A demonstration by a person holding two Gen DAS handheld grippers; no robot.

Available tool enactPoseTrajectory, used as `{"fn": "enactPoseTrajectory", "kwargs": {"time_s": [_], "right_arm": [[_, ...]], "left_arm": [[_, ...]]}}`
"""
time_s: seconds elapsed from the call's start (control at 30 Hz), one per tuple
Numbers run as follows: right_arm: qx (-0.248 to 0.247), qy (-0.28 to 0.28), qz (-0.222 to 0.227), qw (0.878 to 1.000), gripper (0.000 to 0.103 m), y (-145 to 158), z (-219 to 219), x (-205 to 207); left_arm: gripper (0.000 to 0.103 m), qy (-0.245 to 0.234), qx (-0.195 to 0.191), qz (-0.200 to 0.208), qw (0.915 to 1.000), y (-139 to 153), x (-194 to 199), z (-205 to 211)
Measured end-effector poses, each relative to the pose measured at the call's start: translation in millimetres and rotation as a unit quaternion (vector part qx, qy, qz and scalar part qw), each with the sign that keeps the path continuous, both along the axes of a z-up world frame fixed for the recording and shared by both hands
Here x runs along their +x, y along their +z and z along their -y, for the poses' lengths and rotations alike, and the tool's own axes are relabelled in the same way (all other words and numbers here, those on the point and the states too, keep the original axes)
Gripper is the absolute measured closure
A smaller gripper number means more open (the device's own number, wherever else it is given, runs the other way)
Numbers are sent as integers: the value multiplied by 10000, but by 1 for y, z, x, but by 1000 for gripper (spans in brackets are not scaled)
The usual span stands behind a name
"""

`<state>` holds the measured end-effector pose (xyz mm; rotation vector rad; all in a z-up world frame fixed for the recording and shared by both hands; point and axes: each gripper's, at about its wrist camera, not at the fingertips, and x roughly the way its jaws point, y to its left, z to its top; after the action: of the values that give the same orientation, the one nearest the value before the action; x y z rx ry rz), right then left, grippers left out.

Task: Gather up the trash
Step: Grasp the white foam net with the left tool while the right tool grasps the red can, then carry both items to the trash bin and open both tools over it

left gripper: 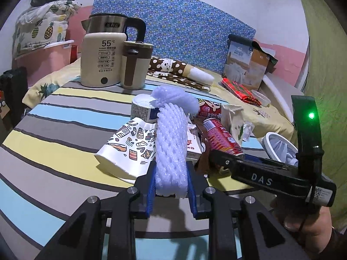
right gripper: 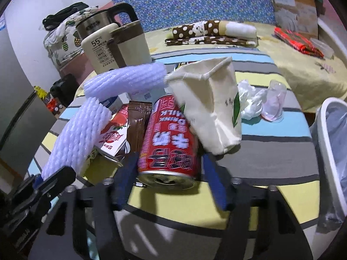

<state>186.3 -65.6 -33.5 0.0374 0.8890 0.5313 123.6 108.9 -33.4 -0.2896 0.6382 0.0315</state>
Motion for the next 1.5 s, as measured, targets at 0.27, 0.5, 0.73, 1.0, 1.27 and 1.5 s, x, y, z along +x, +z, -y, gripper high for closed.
{"fn": "enactPoseTrajectory", "kwargs": {"time_s": [0.27,0.5,0.73,1.0,1.27,1.5], "right_arm": [[74,42,136,9999,48,8,7,-16],[252,72,243,9994,48,20,24,-33],[412,-5,328,9986,48,28,41,-43],[577,-175,467,9971,48,38,60,-45],[606,-749,645,9933,48,44,103,-39],[553,-1268,799,9872,48,49,145,-42]], "left_arm": [[78,-32,44,57,10000,4,-7,5],[79,-73,110,87,9999,13,-22,17],[79,-188,112,48,9997,18,-33,35],[79,-480,151,60,9987,27,-28,62],[79,-1032,181,137,9944,38,-4,104],[79,-1607,239,153,9866,42,21,155]]}}
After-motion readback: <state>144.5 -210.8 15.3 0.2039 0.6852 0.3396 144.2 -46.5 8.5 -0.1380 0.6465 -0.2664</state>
